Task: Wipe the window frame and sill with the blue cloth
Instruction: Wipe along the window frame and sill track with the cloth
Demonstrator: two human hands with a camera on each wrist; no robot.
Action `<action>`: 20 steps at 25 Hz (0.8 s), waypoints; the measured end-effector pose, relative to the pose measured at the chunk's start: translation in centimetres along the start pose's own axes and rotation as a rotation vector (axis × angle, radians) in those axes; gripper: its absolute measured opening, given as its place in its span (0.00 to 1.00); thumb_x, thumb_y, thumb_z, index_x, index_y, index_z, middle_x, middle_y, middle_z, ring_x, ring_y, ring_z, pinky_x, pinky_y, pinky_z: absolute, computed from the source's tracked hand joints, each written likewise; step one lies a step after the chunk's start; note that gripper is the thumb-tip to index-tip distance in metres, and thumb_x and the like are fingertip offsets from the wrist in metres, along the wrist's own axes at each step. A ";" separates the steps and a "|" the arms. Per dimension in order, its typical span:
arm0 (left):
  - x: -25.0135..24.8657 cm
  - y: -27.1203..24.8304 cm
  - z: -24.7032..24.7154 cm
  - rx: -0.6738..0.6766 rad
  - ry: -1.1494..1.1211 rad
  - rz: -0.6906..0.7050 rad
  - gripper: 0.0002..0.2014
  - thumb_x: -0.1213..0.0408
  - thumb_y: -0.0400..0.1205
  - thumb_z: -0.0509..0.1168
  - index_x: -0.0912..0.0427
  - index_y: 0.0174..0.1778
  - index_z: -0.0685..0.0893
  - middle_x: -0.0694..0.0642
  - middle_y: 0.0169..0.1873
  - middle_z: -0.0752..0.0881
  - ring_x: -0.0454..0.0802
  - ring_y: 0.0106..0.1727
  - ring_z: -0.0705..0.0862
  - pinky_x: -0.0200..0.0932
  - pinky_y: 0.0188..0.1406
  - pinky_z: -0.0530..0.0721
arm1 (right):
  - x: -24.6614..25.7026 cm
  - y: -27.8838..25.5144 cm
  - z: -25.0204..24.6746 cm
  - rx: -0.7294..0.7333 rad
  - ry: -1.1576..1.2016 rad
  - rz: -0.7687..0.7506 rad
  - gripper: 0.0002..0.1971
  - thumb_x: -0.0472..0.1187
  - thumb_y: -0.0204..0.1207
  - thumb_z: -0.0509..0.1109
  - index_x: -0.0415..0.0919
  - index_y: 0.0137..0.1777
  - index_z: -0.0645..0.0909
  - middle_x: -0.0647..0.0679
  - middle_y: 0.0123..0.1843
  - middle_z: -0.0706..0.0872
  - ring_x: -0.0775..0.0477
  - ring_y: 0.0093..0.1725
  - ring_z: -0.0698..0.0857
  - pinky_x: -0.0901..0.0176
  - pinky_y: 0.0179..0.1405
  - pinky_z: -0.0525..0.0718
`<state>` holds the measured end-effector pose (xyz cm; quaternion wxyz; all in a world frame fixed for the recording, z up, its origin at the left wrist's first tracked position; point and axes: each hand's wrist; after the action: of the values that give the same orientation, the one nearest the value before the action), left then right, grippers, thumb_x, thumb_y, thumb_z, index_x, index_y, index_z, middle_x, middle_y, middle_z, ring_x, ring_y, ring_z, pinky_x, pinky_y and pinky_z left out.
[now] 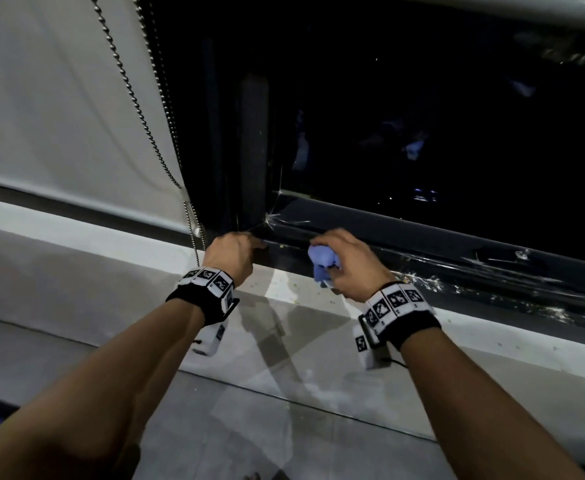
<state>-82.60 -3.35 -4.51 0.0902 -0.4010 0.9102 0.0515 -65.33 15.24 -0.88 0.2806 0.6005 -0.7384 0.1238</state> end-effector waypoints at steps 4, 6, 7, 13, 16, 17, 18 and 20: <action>0.2 -0.7 0.2 -0.028 -0.080 -0.011 0.27 0.75 0.72 0.64 0.44 0.64 0.85 0.53 0.58 0.85 0.61 0.55 0.87 0.55 0.53 0.87 | 2.5 3.3 5.0 0.127 -0.165 -0.095 0.25 0.23 0.64 0.68 0.44 0.59 0.82 0.48 0.65 0.78 0.43 0.64 0.78 0.45 0.62 0.79; 1.1 -1.2 0.7 -0.054 -0.117 -0.013 0.28 0.78 0.72 0.62 0.50 0.65 0.86 0.53 0.62 0.83 0.61 0.57 0.87 0.55 0.55 0.87 | 2.9 3.0 6.3 0.203 -0.249 -0.087 0.28 0.23 0.66 0.63 0.45 0.64 0.80 0.51 0.72 0.76 0.46 0.70 0.74 0.43 0.66 0.77; 1.3 -1.4 0.9 -0.042 -0.113 -0.009 0.29 0.78 0.71 0.62 0.50 0.66 0.85 0.53 0.64 0.82 0.60 0.58 0.86 0.55 0.56 0.87 | 2.8 2.9 5.6 0.223 -0.211 -0.074 0.27 0.24 0.66 0.62 0.47 0.62 0.81 0.52 0.70 0.79 0.47 0.68 0.76 0.46 0.65 0.78; 0.6 -1.3 -0.9 0.058 -0.024 -0.120 0.24 0.71 0.73 0.65 0.47 0.64 0.83 0.53 0.60 0.86 0.61 0.59 0.87 0.52 0.55 0.87 | 4.1 5.8 4.5 0.092 -0.135 -0.207 0.22 0.26 0.63 0.64 0.50 0.52 0.83 0.54 0.57 0.84 0.45 0.61 0.78 0.46 0.60 0.80; 0.0 -1.6 -1.1 0.030 -0.013 -0.135 0.23 0.69 0.74 0.63 0.46 0.64 0.83 0.54 0.59 0.86 0.62 0.57 0.87 0.52 0.52 0.87 | 2.3 3.1 6.4 0.187 -0.296 -0.126 0.31 0.25 0.70 0.62 0.49 0.72 0.75 0.54 0.75 0.74 0.49 0.76 0.68 0.44 0.70 0.74; 0.0 -1.9 -1.1 0.022 -0.009 -0.126 0.22 0.68 0.75 0.62 0.46 0.64 0.83 0.53 0.60 0.86 0.62 0.57 0.87 0.52 0.51 0.86 | 1.1 1.9 6.0 0.140 -0.299 -0.080 0.31 0.26 0.70 0.62 0.49 0.72 0.75 0.55 0.76 0.74 0.49 0.75 0.68 0.45 0.70 0.74; -0.2 -1.9 -1.1 0.011 -0.009 -0.122 0.21 0.67 0.75 0.62 0.46 0.63 0.84 0.53 0.59 0.86 0.62 0.56 0.87 0.52 0.51 0.86 | -0.2 0.7 5.2 0.063 -0.296 -0.035 0.31 0.25 0.68 0.62 0.50 0.70 0.77 0.56 0.74 0.76 0.48 0.73 0.71 0.46 0.69 0.76; -0.6 -1.9 -1.0 0.013 -0.003 -0.137 0.19 0.66 0.76 0.62 0.48 0.61 0.84 0.54 0.58 0.86 0.63 0.56 0.87 0.52 0.51 0.85 | -2.4 -2.2 3.7 -0.073 -0.306 0.091 0.28 0.25 0.62 0.62 0.50 0.60 0.81 0.56 0.65 0.81 0.45 0.63 0.76 0.49 0.62 0.79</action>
<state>-80.92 -4.43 -3.44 0.0976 -0.4615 0.8808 0.0399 -63.94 14.70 -5.58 0.1804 0.5679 -0.8029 0.0166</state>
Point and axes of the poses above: each hand's wrist, its own y-axis towards the middle knuckle, its own z-axis out of the palm, x = y × z
